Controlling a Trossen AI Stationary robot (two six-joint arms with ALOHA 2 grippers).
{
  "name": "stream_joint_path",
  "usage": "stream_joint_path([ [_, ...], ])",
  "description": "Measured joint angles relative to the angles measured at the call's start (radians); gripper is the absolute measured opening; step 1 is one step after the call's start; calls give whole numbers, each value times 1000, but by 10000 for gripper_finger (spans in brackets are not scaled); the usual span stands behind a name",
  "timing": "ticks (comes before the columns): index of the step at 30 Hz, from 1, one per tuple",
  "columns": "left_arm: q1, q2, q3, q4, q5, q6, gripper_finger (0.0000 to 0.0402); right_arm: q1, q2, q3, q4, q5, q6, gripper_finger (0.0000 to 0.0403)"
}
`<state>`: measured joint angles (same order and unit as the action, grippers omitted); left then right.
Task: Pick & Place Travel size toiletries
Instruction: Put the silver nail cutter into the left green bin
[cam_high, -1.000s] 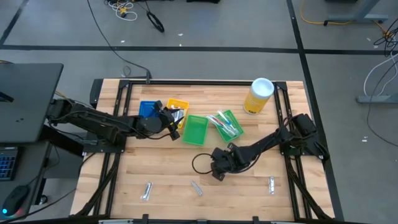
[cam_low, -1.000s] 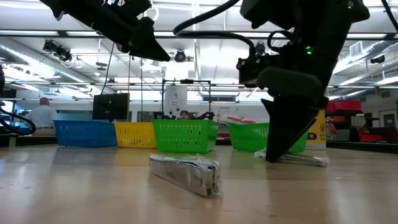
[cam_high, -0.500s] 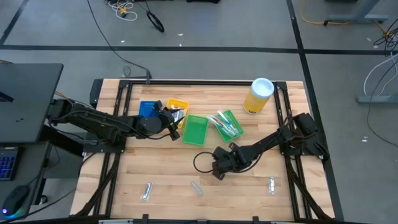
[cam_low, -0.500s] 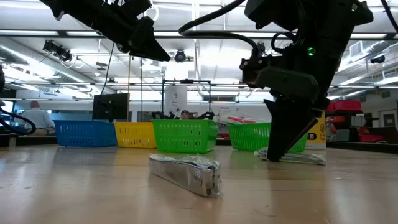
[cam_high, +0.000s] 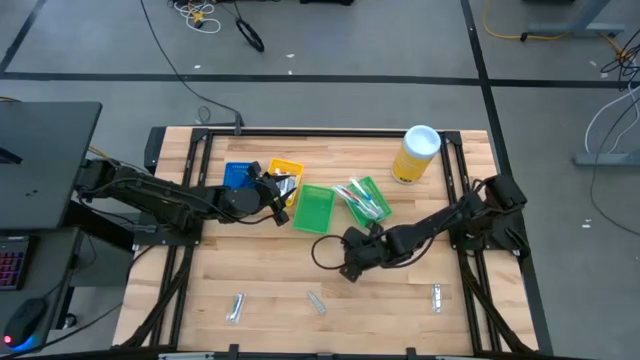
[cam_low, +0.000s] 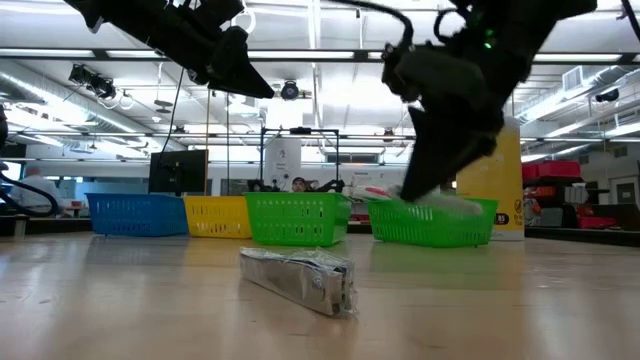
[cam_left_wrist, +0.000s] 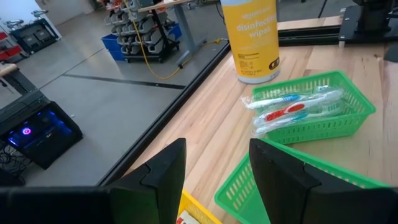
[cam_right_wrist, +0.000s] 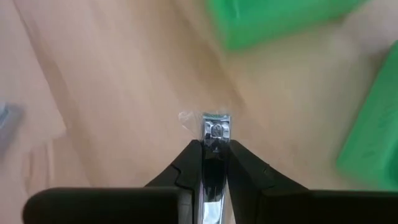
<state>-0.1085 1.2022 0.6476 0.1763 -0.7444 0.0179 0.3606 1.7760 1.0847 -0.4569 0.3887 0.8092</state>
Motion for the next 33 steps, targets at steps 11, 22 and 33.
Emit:
stream_joint_path([
  [11, -2, -16, 0, 106, -6, 46, 185, -206, 1, 3, 502, 93, -387, 56],
  [22, -3, -92, 0, 146, -131, 54, 185, -360, 97, 3, 553, -53, -412, 56],
  [33, -3, -91, 0, 143, -73, 28, 185, -456, 153, 3, 551, -102, -587, 107],
])
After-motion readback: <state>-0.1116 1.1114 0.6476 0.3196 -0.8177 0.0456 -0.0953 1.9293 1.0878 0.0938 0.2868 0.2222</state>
